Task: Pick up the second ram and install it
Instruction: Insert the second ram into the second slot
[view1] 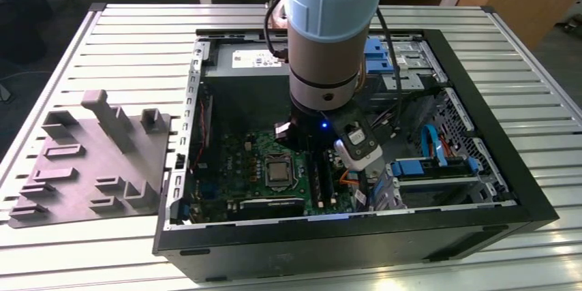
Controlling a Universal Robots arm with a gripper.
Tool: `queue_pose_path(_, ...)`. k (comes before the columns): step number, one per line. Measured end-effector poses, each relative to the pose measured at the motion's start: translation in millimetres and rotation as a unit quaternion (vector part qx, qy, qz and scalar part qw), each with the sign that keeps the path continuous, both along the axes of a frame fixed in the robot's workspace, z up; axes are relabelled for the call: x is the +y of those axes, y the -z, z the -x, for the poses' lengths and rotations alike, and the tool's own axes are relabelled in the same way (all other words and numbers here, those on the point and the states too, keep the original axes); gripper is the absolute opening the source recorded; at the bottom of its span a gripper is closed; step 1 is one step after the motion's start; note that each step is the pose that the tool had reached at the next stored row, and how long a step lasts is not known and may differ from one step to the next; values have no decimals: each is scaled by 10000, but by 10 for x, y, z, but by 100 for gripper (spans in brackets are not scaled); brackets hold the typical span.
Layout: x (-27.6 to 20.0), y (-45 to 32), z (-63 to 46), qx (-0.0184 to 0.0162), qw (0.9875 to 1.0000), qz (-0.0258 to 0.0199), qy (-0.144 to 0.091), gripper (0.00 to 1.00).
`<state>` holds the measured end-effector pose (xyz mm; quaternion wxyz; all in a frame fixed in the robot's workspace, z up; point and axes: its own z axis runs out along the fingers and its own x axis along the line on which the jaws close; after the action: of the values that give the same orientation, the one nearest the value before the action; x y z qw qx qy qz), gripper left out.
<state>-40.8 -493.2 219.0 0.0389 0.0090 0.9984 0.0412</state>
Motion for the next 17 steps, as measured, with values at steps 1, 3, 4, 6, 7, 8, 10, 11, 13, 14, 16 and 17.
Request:
queue_pose_path(1, 0, 1, 0, 0, 10000, -1, 0, 11)
queue_pose_path(3, 1, 3, 0, -1, 10000, -3, 0, 11)
queue_pose_path(4, 1, 3, 0, -1, 10000, -3, 0, 11)
queue_pose_path(6, 1, 3, 0, -1, 10000, -3, 0, 11)
queue_pose_path(7, 1, 3, 0, -1, 10000, -3, 0, 11)
queue_pose_path(8, 1, 3, 0, -1, 10000, -3, 0, 11)
queue_pose_path(10, 1, 4, 0, -1, 10000, -3, 0, 11)
queue_pose_path(11, 1, 4, 0, -1, 10000, -3, 0, 11)
queue_pose_path(13, 1, 4, 0, -1, 10000, -3, 0, 11)
queue_pose_path(14, 1, 4, 0, -1, 10000, -3, 0, 11)
queue_pose_path(16, 1, 4, 0, -1, 10000, -3, 0, 11)
queue_pose_path(17, 1, -1, 0, -2, 10000, -6, 0, 11)
